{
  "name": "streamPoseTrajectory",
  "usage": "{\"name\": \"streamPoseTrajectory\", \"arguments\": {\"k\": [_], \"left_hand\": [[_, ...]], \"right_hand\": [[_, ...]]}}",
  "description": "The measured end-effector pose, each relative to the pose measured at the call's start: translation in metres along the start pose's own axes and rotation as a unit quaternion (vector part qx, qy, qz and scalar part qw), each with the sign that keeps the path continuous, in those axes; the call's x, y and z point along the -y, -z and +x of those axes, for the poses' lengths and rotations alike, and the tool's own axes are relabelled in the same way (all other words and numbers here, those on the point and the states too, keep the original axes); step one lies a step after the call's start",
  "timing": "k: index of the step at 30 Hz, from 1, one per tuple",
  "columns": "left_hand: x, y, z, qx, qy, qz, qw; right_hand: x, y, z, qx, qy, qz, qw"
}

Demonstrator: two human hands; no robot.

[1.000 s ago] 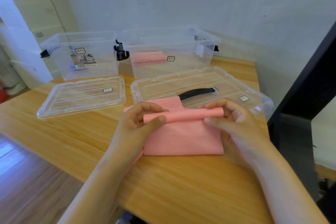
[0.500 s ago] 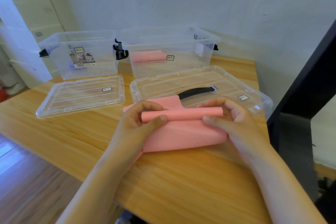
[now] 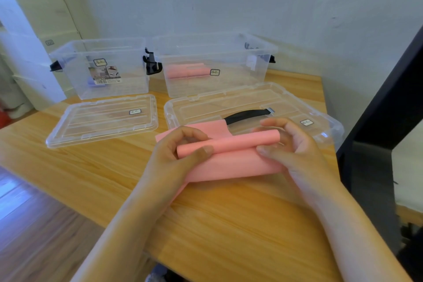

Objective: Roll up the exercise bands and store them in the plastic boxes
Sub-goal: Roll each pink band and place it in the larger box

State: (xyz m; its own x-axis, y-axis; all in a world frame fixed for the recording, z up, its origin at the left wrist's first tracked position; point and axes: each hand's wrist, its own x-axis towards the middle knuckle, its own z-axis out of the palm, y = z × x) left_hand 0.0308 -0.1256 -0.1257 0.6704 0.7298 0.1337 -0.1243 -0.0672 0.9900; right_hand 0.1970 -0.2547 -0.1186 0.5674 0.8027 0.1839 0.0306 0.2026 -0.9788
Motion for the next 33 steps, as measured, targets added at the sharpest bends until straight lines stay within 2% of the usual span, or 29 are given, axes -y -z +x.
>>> {"name": "streamPoseTrajectory", "arguments": {"k": [5, 8, 11, 17, 21, 26, 33], "left_hand": [[0.002, 0.002, 0.001, 0.001, -0.031, 0.011, 0.999], [0.002, 0.001, 0.001, 0.018, -0.001, 0.004, 1.0], [0.001, -0.002, 0.001, 0.021, 0.017, 0.041, 0.999], [0.002, -0.005, 0.001, -0.022, -0.006, 0.031, 0.999], [-0.001, -0.007, 0.002, -0.05, -0.001, 0.008, 0.999], [-0.002, -0.009, 0.001, -0.049, -0.002, 0.023, 0.999], [-0.002, -0.009, 0.001, -0.042, 0.001, 0.021, 0.999]], "right_hand": [[-0.002, -0.003, 0.0, -0.012, -0.035, -0.01, 0.999], [-0.003, -0.002, 0.001, -0.022, -0.013, -0.009, 1.0], [-0.003, -0.003, 0.001, -0.027, 0.001, 0.003, 1.0], [-0.008, -0.005, 0.003, -0.111, -0.014, 0.018, 0.994], [-0.007, -0.003, 0.002, -0.109, 0.002, -0.011, 0.994], [-0.007, 0.0, 0.002, -0.105, 0.007, -0.029, 0.994], [-0.005, -0.001, 0.001, -0.1, 0.001, 0.002, 0.995]]}}
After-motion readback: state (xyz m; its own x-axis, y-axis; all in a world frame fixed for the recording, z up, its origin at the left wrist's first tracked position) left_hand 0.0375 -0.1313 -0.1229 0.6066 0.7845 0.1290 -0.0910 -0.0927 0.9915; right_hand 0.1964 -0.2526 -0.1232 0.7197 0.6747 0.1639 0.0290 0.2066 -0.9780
